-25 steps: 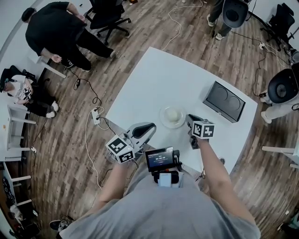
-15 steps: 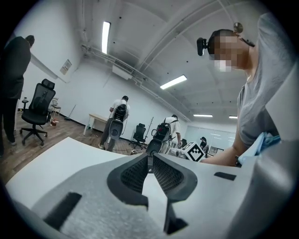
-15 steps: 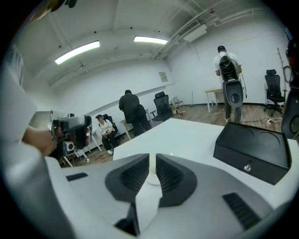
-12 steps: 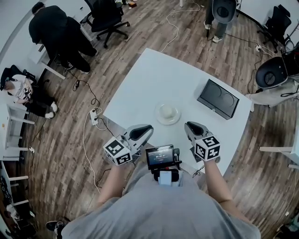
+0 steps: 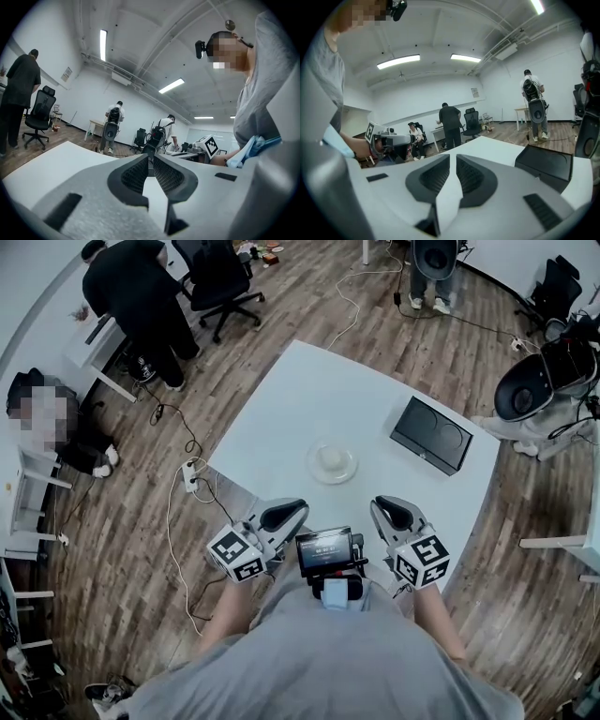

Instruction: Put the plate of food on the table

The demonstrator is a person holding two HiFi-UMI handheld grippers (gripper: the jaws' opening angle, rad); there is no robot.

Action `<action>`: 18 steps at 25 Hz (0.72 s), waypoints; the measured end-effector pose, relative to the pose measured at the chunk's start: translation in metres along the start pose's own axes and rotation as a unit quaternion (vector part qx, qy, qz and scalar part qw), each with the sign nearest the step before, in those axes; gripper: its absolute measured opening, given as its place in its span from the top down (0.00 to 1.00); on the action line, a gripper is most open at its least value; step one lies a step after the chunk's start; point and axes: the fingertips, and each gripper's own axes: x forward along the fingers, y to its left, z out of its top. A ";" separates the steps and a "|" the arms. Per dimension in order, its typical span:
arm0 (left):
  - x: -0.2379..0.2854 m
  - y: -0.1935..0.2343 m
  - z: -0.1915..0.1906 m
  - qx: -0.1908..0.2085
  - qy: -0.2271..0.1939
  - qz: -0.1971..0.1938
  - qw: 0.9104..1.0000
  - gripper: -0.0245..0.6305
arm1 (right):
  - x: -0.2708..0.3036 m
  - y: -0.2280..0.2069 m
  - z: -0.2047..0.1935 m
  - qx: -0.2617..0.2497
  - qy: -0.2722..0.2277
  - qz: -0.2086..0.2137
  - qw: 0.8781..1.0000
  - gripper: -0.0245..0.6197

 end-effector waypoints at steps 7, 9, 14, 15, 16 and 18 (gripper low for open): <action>-0.008 -0.019 0.008 0.012 -0.007 -0.007 1.000 0.90 | -0.017 0.026 0.010 -0.022 -0.017 0.003 1.000 0.90; -0.009 -0.023 0.007 0.016 -0.007 -0.009 1.000 0.90 | -0.022 0.028 0.010 -0.026 -0.019 0.002 0.999 0.90; -0.008 -0.034 0.001 0.025 -0.008 -0.011 1.000 0.90 | -0.037 0.028 0.007 -0.023 -0.027 0.000 0.999 0.90; -0.010 -0.032 0.004 0.026 -0.009 -0.012 1.000 0.90 | -0.036 0.030 0.010 -0.023 -0.027 -0.001 0.999 0.91; -0.012 -0.031 0.009 0.026 -0.010 -0.013 1.000 0.90 | -0.034 0.032 0.014 -0.024 -0.027 -0.003 0.999 0.91; -0.017 -0.031 0.017 0.027 -0.011 -0.013 0.999 0.90 | -0.033 0.037 0.020 -0.025 -0.029 -0.006 0.999 0.91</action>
